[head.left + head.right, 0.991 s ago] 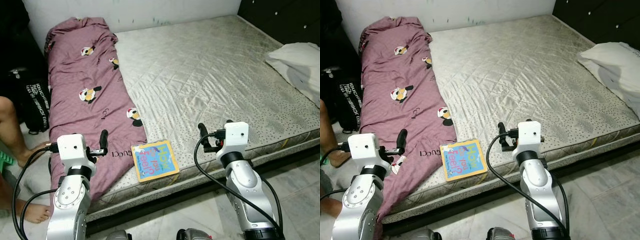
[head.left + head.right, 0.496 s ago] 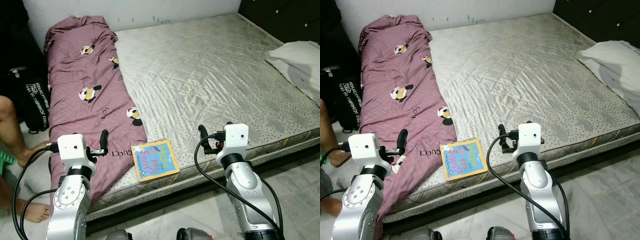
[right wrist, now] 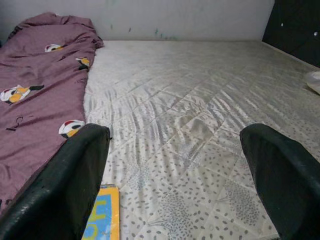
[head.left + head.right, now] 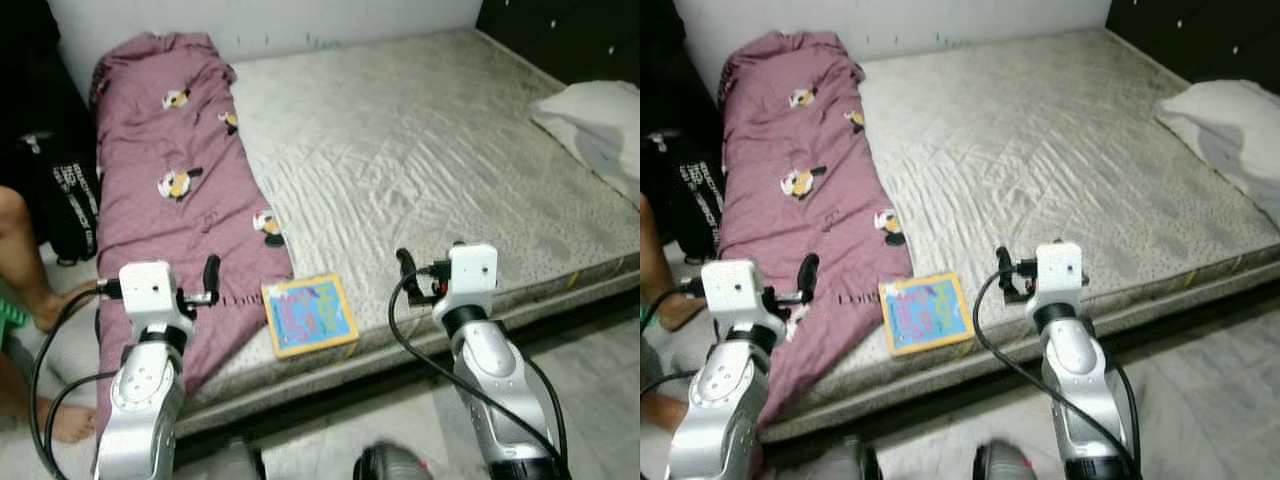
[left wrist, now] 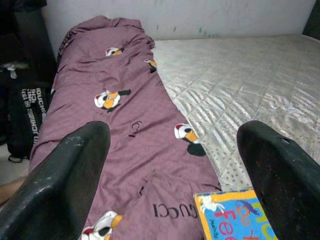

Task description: Clean up the room

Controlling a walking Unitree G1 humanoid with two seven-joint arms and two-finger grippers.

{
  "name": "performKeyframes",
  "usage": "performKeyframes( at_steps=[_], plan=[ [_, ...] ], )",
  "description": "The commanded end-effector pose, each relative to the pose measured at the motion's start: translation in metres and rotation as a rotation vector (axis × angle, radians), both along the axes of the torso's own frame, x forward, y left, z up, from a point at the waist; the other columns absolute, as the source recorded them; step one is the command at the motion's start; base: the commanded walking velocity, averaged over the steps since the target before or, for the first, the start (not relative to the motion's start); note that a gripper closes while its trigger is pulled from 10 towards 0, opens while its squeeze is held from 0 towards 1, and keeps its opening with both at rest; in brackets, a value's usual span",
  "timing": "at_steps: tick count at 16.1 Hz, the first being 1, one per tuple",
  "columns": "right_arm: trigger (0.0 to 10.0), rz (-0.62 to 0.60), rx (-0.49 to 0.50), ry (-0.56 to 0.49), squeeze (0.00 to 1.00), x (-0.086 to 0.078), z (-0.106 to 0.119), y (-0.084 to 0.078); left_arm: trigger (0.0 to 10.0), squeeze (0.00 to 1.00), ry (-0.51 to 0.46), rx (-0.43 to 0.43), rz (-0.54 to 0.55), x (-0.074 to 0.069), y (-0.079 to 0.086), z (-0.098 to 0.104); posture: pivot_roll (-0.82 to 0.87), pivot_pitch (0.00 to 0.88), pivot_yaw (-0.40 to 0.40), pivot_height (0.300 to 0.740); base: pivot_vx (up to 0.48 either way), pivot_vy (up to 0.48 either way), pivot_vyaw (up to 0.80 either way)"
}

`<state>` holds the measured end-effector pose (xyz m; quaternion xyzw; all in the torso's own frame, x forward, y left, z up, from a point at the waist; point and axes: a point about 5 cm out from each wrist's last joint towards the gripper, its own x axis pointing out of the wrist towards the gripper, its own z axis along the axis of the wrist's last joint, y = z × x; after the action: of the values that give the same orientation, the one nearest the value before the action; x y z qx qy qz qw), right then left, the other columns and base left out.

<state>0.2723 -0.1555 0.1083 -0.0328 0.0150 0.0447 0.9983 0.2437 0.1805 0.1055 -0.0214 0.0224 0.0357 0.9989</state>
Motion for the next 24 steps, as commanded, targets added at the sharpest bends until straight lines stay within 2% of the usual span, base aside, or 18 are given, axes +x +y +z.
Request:
performKeyframes(
  at_steps=[1, 11, 14, 18, 24],
  plan=[
    [10.0, 0.014, 0.000, 0.006, 0.00, -0.0005, -0.0002, 0.0021, 10.0, 0.00, 0.010, 0.009, 0.004, -0.0008, 0.0010, -0.0023, 0.01, 0.077, 0.030, 0.622, 0.000, 0.000, 0.00],
    [10.0, 0.049, -0.002, 0.014, 0.00, 0.0019, -0.0009, 0.0035, 10.0, 0.00, -0.003, -0.001, 0.008, 0.0011, -0.0017, -0.0002, 0.01, 0.084, 0.012, 0.622, 0.000, 0.000, 0.00],
    [10.0, 0.073, -0.005, 0.014, 0.00, 0.0039, -0.0002, 0.0059, 10.0, 0.00, -0.001, -0.046, 0.042, -0.0003, 0.0038, 0.0007, 0.01, 0.091, 0.006, 0.622, 0.000, 0.000, 0.00],
    [10.0, 0.084, -0.017, 0.001, 0.00, 0.0060, 0.0022, 0.0068, 10.0, 0.00, -0.015, -0.052, 0.031, 0.0019, 0.0029, 0.0030, 0.00, 0.102, 0.014, 0.622, 0.000, 0.000, 0.00],
    [10.0, 0.092, -0.026, 0.003, 0.00, 0.0062, 0.0022, 0.0062, 10.0, 0.00, -0.008, -0.063, 0.025, 0.0024, 0.0014, 0.0027, 0.00, 0.105, 0.013, 0.622, 0.153, 0.000, 0.24]
  ],
)
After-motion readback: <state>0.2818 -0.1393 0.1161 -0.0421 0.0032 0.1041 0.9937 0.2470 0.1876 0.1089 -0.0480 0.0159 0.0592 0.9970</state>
